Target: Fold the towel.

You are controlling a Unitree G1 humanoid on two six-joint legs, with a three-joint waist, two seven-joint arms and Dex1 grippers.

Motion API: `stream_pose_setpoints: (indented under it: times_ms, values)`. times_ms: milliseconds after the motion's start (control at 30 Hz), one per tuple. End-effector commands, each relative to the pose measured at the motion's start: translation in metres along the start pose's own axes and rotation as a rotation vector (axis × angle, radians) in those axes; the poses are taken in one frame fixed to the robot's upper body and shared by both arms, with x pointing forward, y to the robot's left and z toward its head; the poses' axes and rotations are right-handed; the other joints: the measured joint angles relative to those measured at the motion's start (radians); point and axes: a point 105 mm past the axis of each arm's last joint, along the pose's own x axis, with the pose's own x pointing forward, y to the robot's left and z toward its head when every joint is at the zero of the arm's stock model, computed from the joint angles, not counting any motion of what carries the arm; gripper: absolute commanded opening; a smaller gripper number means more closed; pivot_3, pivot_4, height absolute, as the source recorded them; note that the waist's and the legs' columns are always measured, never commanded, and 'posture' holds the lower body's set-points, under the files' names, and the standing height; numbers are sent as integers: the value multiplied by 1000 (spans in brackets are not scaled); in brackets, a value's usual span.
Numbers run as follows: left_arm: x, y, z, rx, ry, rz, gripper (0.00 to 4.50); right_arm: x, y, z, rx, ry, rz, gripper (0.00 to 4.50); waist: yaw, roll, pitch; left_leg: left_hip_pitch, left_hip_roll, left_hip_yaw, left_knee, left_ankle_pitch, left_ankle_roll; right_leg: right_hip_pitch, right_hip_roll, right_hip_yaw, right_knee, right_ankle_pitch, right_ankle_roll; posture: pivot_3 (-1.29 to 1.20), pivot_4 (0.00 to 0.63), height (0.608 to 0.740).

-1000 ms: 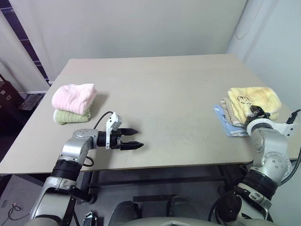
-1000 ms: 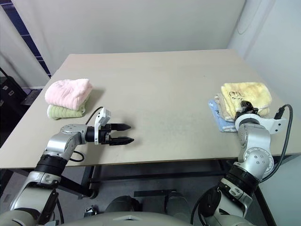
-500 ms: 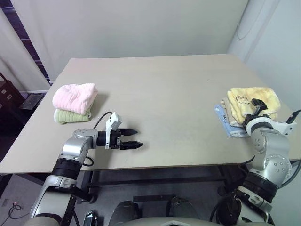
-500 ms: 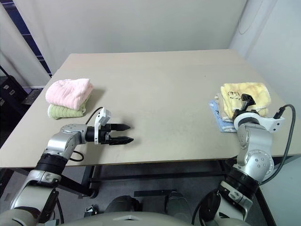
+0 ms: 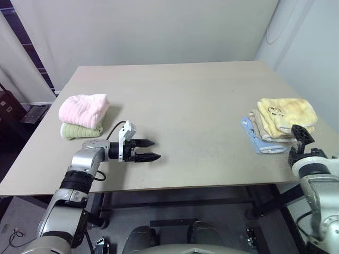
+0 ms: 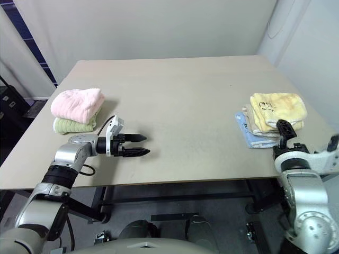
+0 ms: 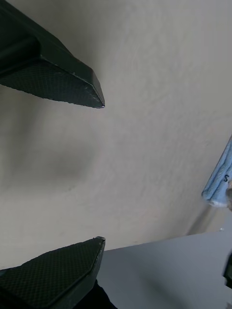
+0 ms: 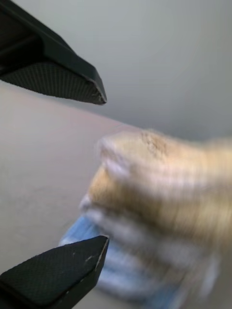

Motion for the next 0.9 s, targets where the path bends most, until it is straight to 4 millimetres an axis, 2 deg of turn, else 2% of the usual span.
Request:
stream_pose_setpoints:
  times_ms: [33,100,167,267,367,467,600,767,900]
  values:
    - [-6,-3,27,65,-74,-8,4500,5,47,-3,-375,19,259,4485,0,-1,0,0,0,0,0,0,0,0,0,0,0,0,0,0,0,740]
    - [-9,-7,32,75,-93,-14,4500,1,67,-20,-605,85,407,4485,3,0,0,0,1,-2,0,0,0,0,2,0,0,-1,1,0,0,740]
    - [-13,-12,37,92,-118,-15,4500,-4,74,-40,-761,174,532,4485,5,-1,0,0,1,-3,0,0,0,0,3,-1,-1,-2,2,0,0,740]
    - [-21,-18,46,132,-162,5,4500,-12,73,-66,-883,296,697,4485,11,-2,0,-1,1,-4,-1,0,0,0,4,-2,-1,-1,2,0,0,740]
    - [-29,-25,51,175,-171,22,4500,-19,76,-82,-921,359,824,4485,25,-3,1,-1,1,-3,-1,-1,1,0,4,-1,-2,-1,2,0,0,740]
    - [-34,-34,54,196,-177,50,4500,-16,77,-90,-953,381,901,4485,31,-4,1,-1,1,-2,1,-1,1,0,4,-1,-2,-1,2,0,0,740]
    - [-38,-41,48,200,-185,104,4500,-20,78,-102,-943,453,1002,4485,35,-5,1,0,1,-2,2,-1,1,2,2,-2,-2,-2,3,0,0,740]
    - [-38,-66,45,161,-188,137,4500,-19,79,-106,-886,495,1050,4485,32,-6,1,-1,1,-3,1,-1,1,1,2,-2,-2,0,0,0,0,740]
    - [-35,-77,48,147,-178,151,4500,-13,82,-106,-883,518,1080,4485,32,-6,1,0,1,-3,2,-1,1,2,2,-2,-1,-1,1,0,0,740]
